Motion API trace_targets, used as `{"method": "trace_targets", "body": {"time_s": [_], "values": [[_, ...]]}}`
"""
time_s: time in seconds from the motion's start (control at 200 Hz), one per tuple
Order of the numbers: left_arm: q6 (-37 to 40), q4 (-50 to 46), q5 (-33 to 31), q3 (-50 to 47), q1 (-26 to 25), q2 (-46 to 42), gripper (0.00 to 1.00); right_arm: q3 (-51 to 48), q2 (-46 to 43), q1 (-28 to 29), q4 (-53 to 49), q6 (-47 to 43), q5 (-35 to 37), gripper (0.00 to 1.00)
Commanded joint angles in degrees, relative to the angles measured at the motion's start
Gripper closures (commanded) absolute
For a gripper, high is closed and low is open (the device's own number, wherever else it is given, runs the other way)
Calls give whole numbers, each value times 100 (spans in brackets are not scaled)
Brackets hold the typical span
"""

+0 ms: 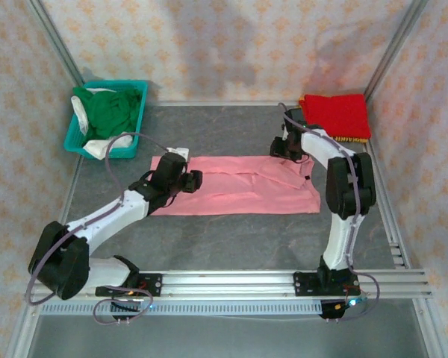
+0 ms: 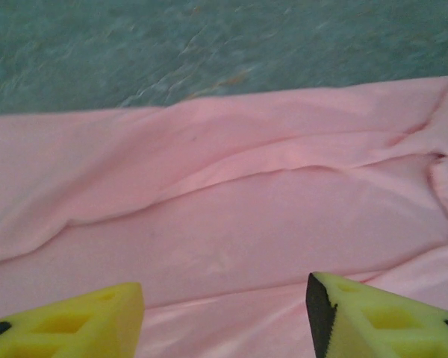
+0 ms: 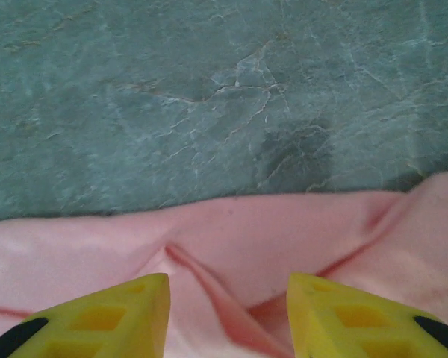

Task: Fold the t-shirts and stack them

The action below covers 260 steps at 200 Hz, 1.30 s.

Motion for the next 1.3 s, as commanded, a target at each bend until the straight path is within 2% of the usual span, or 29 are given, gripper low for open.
{"method": "trace_targets", "body": {"time_s": [0.0, 0.2, 0.315, 0.39, 0.51, 0.611, 0.811, 0.991, 1.041, 1.091, 1.126, 1.236, 1.296], "values": [[152, 397, 140, -164, -18, -57, 38, 323, 347, -47, -194, -308, -458, 53], [142, 372, 173, -169, -16, 31, 38, 588, 727, -53, -240, -507, -614, 52], [159, 269, 157, -69, -14, 91, 38, 646, 776, -50, -292, -513, -668, 67], [168, 209, 134, -29, -10, 123, 38, 568, 688, -53, -281, -478, -677, 72], [149, 239, 71, -58, -18, 147, 38, 354, 414, -48, -256, -423, -672, 72], [136, 225, 12, -51, -11, 237, 38, 230, 222, -50, -299, -410, -690, 67], [115, 177, -2, 35, -15, 374, 38, -73, -115, -50, -326, -370, -775, 69], [111, 185, -28, 29, -11, 411, 38, -308, -196, -48, -310, -449, -755, 83], [115, 178, -33, 34, -13, 420, 38, -337, -154, -52, -301, -483, -671, 82], [115, 164, -37, 38, -12, 437, 38, -361, -99, -49, -300, -514, -547, 70], [115, 164, -30, 44, -17, 455, 38, -372, -60, -48, -276, -550, -531, 68], [107, 117, -9, 83, -14, 481, 38, -365, 10, -48, -218, -615, -530, 68], [98, 97, -28, 91, -14, 474, 38, -364, 11, -55, -176, -611, -520, 75]]}}
